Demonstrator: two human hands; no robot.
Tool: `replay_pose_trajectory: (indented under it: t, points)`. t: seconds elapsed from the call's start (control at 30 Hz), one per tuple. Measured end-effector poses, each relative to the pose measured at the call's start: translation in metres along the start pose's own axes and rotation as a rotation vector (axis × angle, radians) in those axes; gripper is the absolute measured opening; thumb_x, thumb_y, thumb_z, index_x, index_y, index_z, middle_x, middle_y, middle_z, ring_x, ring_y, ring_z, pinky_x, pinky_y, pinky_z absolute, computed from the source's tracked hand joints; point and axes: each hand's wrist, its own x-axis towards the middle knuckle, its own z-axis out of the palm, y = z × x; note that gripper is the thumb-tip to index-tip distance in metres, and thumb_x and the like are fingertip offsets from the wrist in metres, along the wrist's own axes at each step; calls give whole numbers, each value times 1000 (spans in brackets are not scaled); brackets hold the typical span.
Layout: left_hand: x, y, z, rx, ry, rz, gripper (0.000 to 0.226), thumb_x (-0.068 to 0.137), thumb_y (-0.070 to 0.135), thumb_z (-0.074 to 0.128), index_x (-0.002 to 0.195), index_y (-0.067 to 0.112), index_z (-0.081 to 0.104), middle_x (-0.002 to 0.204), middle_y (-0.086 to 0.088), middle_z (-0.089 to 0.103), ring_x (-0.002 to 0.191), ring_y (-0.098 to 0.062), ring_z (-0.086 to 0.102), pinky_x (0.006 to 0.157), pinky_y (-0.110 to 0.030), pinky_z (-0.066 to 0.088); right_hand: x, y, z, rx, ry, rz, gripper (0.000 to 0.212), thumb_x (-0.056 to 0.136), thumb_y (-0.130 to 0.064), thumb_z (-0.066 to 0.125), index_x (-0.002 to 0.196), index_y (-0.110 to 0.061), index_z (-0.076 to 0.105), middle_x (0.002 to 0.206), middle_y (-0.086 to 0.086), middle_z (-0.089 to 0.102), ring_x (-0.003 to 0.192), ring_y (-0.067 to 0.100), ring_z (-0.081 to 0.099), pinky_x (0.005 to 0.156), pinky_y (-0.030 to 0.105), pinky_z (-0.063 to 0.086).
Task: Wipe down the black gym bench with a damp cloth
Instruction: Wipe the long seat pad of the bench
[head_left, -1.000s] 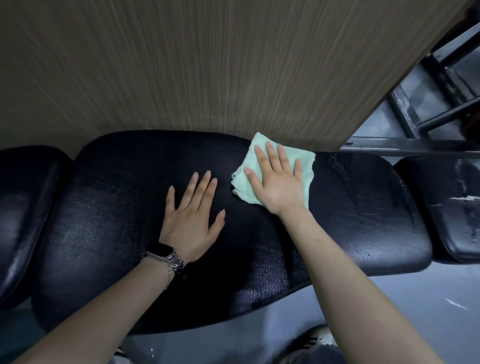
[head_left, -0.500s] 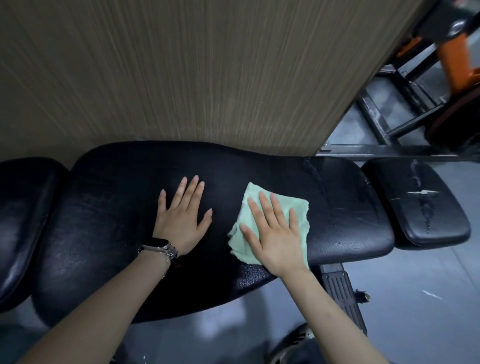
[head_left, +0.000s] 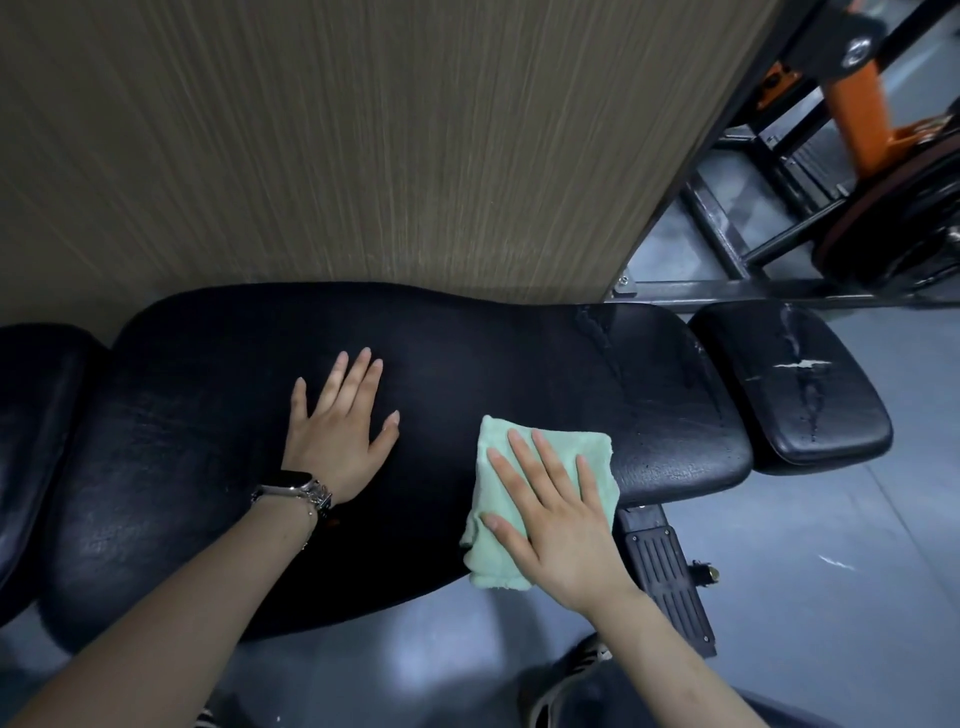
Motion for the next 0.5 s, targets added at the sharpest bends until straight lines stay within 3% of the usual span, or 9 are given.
replay_pose_trajectory:
  t: [0.2,0.4,0.5]
  points:
    - [1,-1,2,16,4,-2,77,83,58,4,151,20,13,158,9,1,144,-8,-7,113,-50,1,24,6,-1,20,-31,58,63,96,-63,11,148,-33,29,157,-6,26,147,15,10,114,48,11]
    - [2,0,2,16,3,-12,76,84,58,5,151,21,13,158,10,0,143,-7,-9,114,-50,1,75,19,-8,16,-113,71,72,86,-67,2,152,-37,8,161,-10,1,147,11,-11,116,49,-1]
    - [2,-1,3,15,-2,-14,75,85,57,6,151,22,12,157,11,-1,143,-6,-10,113,-50,0,102,26,-9,11,-124,93,73,85,-66,1,152,-38,4,161,-10,-3,146,11,-13,116,48,-3]
